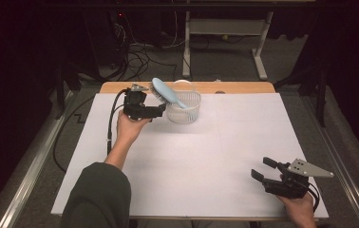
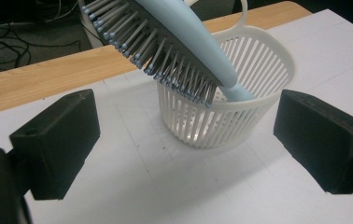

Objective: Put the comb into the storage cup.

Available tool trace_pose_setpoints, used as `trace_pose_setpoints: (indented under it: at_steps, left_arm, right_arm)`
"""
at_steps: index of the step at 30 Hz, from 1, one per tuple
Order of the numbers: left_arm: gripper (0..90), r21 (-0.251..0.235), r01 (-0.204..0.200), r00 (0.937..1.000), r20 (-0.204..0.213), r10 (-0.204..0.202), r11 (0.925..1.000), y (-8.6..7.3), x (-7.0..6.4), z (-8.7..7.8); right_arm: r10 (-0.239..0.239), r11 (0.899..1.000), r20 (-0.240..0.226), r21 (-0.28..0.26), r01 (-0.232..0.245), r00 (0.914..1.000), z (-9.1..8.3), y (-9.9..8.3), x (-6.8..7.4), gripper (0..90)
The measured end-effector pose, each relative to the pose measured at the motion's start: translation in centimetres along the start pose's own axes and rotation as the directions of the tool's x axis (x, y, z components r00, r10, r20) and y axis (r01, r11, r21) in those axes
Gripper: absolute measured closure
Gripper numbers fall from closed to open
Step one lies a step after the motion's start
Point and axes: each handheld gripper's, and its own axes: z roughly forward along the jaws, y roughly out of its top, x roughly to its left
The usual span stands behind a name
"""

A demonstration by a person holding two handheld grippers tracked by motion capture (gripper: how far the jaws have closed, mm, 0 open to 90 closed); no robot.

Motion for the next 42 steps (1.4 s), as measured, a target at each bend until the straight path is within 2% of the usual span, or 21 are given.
trace_pose_setpoints:
  at_steps: [6, 9, 18, 28, 42]
  left_arm:
    - [6.5, 0.010, -0.026, 0.9997, -0.001, 0.026, 0.9996, -0.4, 0.0, -0.4]
    - [6.5, -0.012, -0.022, 0.9997, 0.004, 0.022, 0.9997, -0.5, 0.0, -0.8]
    - [6.6, -0.026, -0.024, 0.9996, 0.013, 0.024, 0.9994, -1.2, 0.2, -1.5]
    - [6.6, -0.047, -0.056, 0.9979, 0.029, 0.058, 0.9973, -1.5, -0.4, -2.5]
    - [6.5, -0.059, -0.058, 0.9976, 0.033, 0.060, 0.9966, -2.4, -0.3, -3.2]
  right_arm:
    - [0.000, 1.000, 0.000, -0.002, 0.000, 1.0000, 0.0, 0.0, 0.0, 28.8]
    - [0.000, 1.000, 0.001, -0.003, 0.000, 1.0000, 0.0, 0.0, 0.0, 28.8]
    - [0.000, 1.000, 0.002, -0.001, 0.000, 1.0000, 0.0, 0.0, -0.1, 28.8]
    - [0.000, 1.000, 0.006, 0.001, 0.000, 1.0000, 0.0, 0.0, 0.0, 28.8]
    - [-0.001, 1.000, 0.006, 0.001, 0.001, 1.0000, 0.0, 0.0, -0.1, 28.8]
